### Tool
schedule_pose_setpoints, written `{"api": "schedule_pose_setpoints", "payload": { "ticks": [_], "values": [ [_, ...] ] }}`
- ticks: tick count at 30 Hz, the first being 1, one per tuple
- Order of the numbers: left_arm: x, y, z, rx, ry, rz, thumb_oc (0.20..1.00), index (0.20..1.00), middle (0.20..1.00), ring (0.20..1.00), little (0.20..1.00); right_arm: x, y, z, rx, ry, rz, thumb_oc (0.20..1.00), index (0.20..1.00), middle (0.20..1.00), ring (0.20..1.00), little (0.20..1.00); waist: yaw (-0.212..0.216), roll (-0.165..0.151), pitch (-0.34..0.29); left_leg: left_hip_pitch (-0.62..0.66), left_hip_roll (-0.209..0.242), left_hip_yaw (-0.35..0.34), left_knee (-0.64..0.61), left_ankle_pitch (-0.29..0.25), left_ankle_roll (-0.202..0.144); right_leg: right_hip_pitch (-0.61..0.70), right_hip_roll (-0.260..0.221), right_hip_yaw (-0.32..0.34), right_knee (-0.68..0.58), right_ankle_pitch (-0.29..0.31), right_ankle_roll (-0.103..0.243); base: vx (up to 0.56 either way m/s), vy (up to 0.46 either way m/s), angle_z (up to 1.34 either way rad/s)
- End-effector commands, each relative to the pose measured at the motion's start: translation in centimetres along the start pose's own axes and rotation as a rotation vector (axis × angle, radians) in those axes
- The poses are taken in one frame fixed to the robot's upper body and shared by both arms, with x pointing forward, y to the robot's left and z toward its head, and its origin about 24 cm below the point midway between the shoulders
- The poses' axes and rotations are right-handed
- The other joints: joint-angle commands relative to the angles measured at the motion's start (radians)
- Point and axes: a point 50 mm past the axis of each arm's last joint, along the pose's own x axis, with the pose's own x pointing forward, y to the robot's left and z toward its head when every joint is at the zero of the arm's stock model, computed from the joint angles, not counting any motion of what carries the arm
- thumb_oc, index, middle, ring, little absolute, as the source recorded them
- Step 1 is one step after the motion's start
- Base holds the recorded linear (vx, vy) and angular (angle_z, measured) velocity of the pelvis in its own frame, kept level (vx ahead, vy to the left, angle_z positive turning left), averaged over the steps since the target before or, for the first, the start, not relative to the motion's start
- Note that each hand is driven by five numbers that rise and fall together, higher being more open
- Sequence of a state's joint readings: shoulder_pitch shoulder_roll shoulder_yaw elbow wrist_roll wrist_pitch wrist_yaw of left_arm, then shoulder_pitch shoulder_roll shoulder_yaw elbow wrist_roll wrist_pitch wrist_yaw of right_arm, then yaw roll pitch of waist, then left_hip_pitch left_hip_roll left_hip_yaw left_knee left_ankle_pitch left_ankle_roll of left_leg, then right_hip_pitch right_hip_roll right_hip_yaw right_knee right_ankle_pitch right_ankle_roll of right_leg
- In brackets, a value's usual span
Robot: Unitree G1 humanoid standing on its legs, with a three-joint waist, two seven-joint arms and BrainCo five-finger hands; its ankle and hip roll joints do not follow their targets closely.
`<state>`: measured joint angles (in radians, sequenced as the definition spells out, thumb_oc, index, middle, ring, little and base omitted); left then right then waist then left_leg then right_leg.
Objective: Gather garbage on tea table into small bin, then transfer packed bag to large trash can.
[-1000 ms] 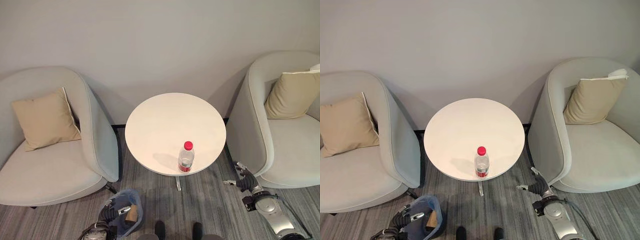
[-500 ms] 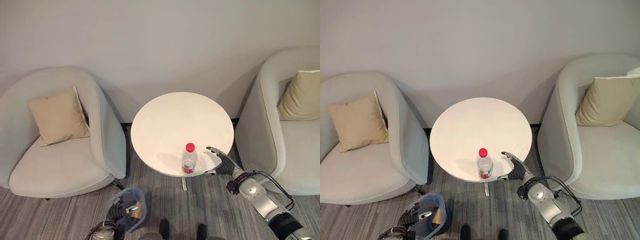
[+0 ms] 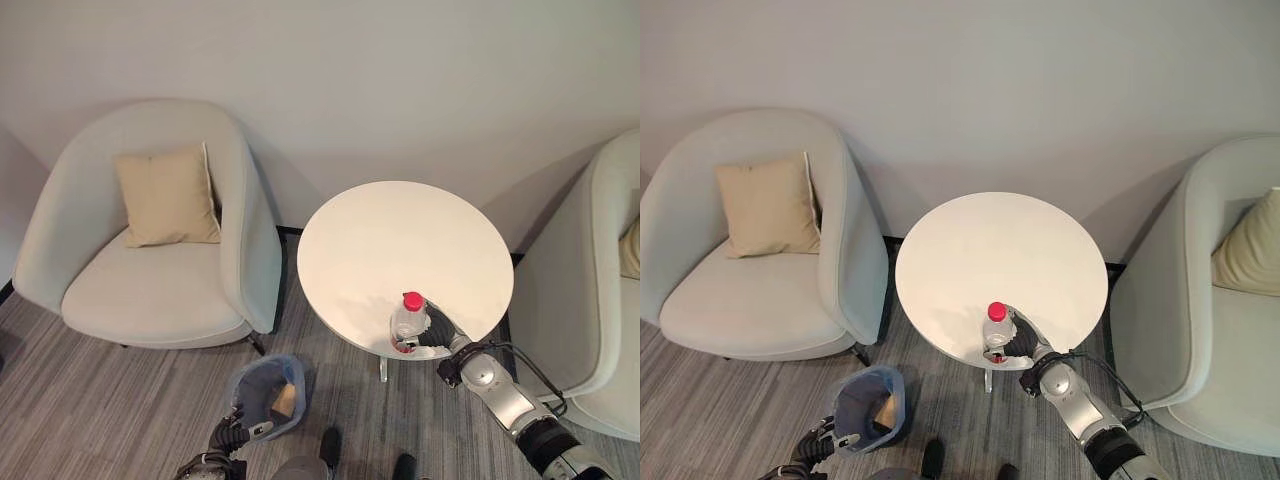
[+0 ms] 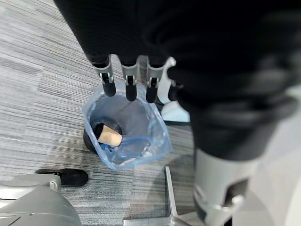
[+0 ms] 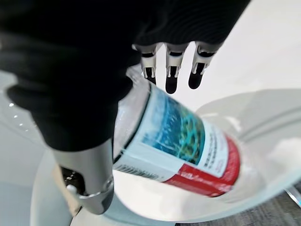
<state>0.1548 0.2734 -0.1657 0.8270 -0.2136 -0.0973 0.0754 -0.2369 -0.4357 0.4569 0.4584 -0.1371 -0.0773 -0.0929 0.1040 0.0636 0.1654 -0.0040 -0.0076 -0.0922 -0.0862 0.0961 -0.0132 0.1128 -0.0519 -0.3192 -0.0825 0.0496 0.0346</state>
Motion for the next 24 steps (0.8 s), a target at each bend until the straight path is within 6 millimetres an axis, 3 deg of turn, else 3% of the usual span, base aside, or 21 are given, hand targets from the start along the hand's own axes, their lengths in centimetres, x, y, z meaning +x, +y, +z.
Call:
{"api": "schedule_pose_setpoints", "payload": {
  "ticks": [1,8,12,18,21,24],
  "values": [
    [0.8,1.4,2.5,0.104,-0.085,0.004,1.0,1.0,1.0,1.0,1.0,1.5,-1.4,2.3,0.036,-0.075,-0.092,0.2,0.2,0.2,0.2,0.2,0.03,-0.039,-0.009,-0.004,0.001,0.076,-0.001,-0.037,-0.059,0.046,-0.017,0.038,0.022,-0.173,0.05,0.01,0.024,0.22],
    [0.6,2.0,2.2,0.081,-0.077,0.025,1.0,1.0,1.0,1.0,1.0,1.0,-3.3,2.5,0.111,-0.102,-0.187,0.2,0.2,0.2,0.2,0.2,0.034,-0.04,-0.01,-0.007,0.001,0.072,-0.001,-0.038,-0.062,0.049,-0.019,0.029,0.02,-0.174,0.05,0.0,0.013,0.05],
    [0.4,2.1,2.0,0.064,-0.072,0.034,1.0,1.0,1.0,1.0,1.0,-1.0,-4.9,3.8,0.135,-0.217,-0.225,0.2,0.2,0.2,0.2,0.2,0.009,-0.048,-0.013,0.014,0.011,0.083,-0.001,-0.043,-0.064,0.06,-0.015,0.044,0.028,-0.18,0.046,-0.03,-0.028,-0.03],
    [0.5,1.1,2.4,0.016,-0.086,0.017,1.0,1.0,1.0,1.0,1.0,-3.4,-4.2,4.7,0.255,-0.312,-0.206,0.2,0.2,0.2,0.2,0.2,-0.016,-0.051,-0.003,-0.019,0.035,0.091,0.07,-0.033,-0.09,0.075,0.003,0.044,0.047,-0.204,0.022,-0.11,-0.07,0.02],
    [0.6,0.5,2.4,0.009,-0.086,0.0,1.0,1.0,1.0,1.0,1.0,-3.7,-4.0,4.5,0.27,-0.307,-0.209,0.2,0.2,0.2,0.2,0.2,-0.006,-0.051,0.018,-0.087,0.031,0.094,0.136,-0.023,-0.102,0.073,0.001,0.005,0.063,-0.215,0.01,-0.13,-0.038,0.52],
    [0.6,0.0,2.4,0.027,-0.09,-0.021,1.0,1.0,1.0,1.0,1.0,-3.9,-4.5,4.5,0.234,-0.311,-0.23,0.2,0.2,0.2,0.2,0.2,-0.005,-0.054,0.023,-0.123,0.034,0.131,0.181,-0.029,-0.093,0.077,-0.011,-0.041,0.062,-0.217,0.008,-0.05,0.018,0.83]
  ]
}}
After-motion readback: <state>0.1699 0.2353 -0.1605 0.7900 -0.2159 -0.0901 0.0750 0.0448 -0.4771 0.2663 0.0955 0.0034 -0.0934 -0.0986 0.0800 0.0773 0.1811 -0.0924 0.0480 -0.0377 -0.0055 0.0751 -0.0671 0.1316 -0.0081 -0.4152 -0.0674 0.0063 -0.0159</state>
